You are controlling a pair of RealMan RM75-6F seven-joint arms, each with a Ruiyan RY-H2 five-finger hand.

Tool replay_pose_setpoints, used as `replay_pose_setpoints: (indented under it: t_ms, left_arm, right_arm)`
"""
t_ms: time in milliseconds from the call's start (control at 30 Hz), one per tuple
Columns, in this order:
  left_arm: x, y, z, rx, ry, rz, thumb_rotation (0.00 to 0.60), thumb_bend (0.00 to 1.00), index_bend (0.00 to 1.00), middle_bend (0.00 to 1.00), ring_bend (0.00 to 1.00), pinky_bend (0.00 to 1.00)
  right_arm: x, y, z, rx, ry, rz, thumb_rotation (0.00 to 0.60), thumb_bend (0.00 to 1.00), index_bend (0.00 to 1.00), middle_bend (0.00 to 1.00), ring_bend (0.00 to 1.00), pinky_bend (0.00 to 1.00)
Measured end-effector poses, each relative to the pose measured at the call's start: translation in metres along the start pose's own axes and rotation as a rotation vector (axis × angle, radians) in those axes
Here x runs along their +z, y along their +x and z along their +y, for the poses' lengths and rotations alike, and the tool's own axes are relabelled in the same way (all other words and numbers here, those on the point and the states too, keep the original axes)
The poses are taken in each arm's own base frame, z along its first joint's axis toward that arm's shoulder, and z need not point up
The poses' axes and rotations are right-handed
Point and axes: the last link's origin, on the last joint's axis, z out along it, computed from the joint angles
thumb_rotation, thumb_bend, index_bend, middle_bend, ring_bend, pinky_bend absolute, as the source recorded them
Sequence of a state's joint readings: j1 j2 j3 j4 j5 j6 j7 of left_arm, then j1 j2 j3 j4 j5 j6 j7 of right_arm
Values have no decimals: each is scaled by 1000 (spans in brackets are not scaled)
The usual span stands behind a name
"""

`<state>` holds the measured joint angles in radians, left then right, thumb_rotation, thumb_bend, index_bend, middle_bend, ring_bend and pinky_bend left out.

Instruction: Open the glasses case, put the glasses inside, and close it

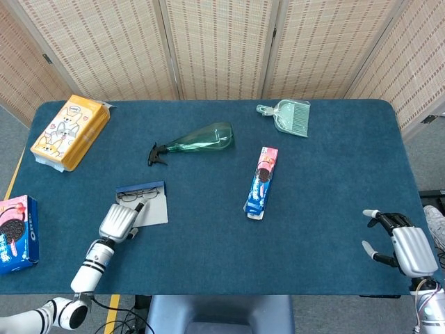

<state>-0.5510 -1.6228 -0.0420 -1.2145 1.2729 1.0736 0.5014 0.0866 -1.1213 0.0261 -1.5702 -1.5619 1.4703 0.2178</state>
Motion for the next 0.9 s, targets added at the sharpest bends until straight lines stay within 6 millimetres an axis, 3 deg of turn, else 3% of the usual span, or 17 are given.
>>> replay_pose_setpoints:
  t_ms: [467, 900]
  left_arm:
    - [7, 2, -1, 3, 16, 15, 600, 281, 150, 980, 966, 1000]
    - [14, 18, -8, -15, 47, 68, 600, 281, 156, 980, 966, 1000]
  right_arm:
    - [-2, 1, 1, 0, -1, 6, 600, 287, 251, 434, 327, 236]
    - [-2, 1, 1, -1, -1, 6, 600, 288, 252, 434, 327, 236]
